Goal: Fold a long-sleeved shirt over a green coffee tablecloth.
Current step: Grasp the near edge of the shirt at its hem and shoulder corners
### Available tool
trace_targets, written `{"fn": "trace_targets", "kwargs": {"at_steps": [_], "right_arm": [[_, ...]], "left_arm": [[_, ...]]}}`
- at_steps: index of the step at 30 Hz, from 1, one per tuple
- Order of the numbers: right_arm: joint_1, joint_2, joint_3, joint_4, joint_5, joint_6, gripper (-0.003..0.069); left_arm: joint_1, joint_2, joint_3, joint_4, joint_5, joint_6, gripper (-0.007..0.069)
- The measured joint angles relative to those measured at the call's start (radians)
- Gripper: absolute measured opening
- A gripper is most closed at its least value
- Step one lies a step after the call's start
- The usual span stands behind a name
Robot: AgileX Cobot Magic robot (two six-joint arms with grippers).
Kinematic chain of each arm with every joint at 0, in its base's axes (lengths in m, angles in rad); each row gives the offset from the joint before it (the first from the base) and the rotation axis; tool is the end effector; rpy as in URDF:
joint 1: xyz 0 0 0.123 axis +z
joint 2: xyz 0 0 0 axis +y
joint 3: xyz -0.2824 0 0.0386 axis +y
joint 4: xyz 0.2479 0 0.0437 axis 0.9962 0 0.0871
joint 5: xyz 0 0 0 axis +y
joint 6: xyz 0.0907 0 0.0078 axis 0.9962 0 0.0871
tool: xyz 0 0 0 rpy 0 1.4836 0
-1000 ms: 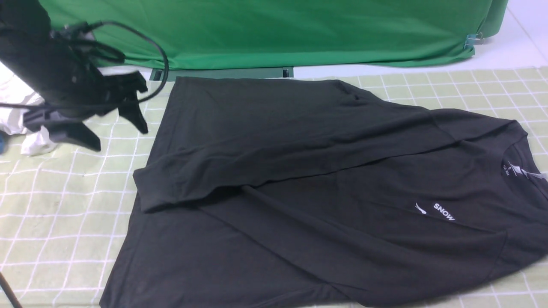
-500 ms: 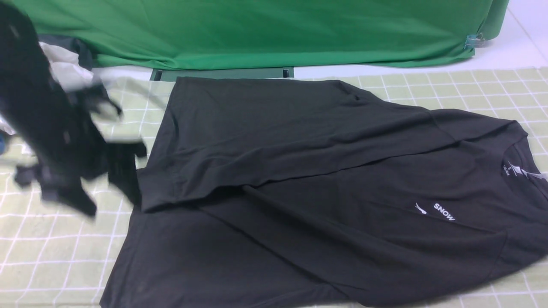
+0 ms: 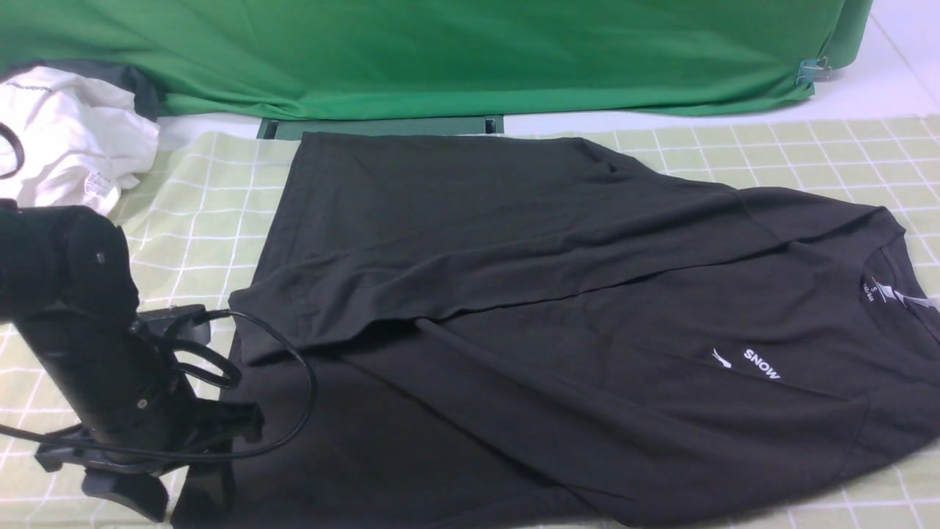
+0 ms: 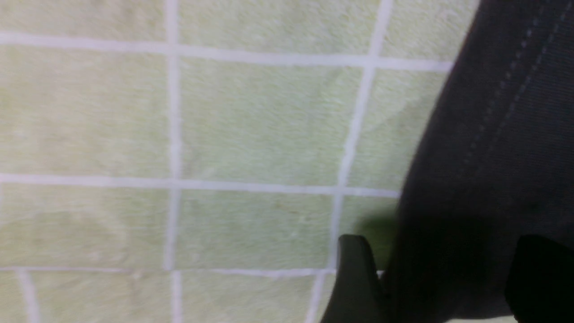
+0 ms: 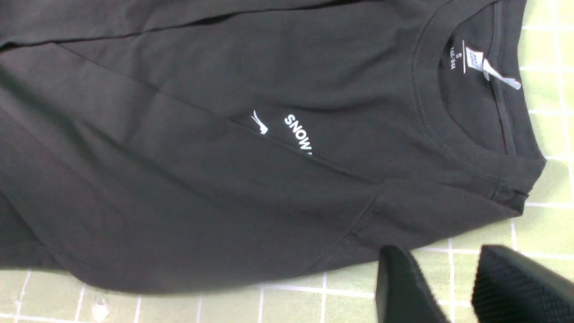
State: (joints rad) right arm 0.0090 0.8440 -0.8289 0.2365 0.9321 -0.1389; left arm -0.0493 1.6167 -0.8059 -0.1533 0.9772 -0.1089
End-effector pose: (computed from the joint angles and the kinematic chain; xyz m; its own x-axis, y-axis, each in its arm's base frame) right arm 0.1487 0.0185 0.3326 -0.7494 -0.0030 -0.6621 -0.1306 0.9810 0.1434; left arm 0.2418 -0.0235 0.1642 -0.9787 -0.1443 0.1462 -0.1596 0.9822 -0.0991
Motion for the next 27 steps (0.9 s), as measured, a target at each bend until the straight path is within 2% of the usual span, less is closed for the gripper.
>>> {"fn": "trace_targets", "kwargs": {"at_steps": [5,9,18,22,24,27], "right_arm": [[0.0,0.0,0.0,0.0,0.0,0.0,0.024],[0.0,0.0,0.0,0.0,0.0,0.0,0.024],[0.0,0.0,0.0,0.001,0.0,0.0,0.024],[0.0,0.0,0.0,0.001,0.0,0.0,0.024],[0.0,0.0,0.0,0.001,0.0,0.0,0.024],[0.0,0.0,0.0,0.001,0.0,0.0,0.024]], "left_arm": [[0.0,0.009,0.012,-0.099,-0.017,0.093,0.0434],[0.0,0.026,0.023,-0.087,-0.013,0.099,0.0434],[-0.001,0.031,0.023,-0.036,0.02,0.067,0.0433],[-0.001,0.031,-0.002,0.02,0.089,0.058,0.0433],[-0.001,0.031,-0.027,0.054,0.13,0.017,0.0433],[-0.001,0.031,-0.027,0.023,0.106,-0.018,0.0433]]}}
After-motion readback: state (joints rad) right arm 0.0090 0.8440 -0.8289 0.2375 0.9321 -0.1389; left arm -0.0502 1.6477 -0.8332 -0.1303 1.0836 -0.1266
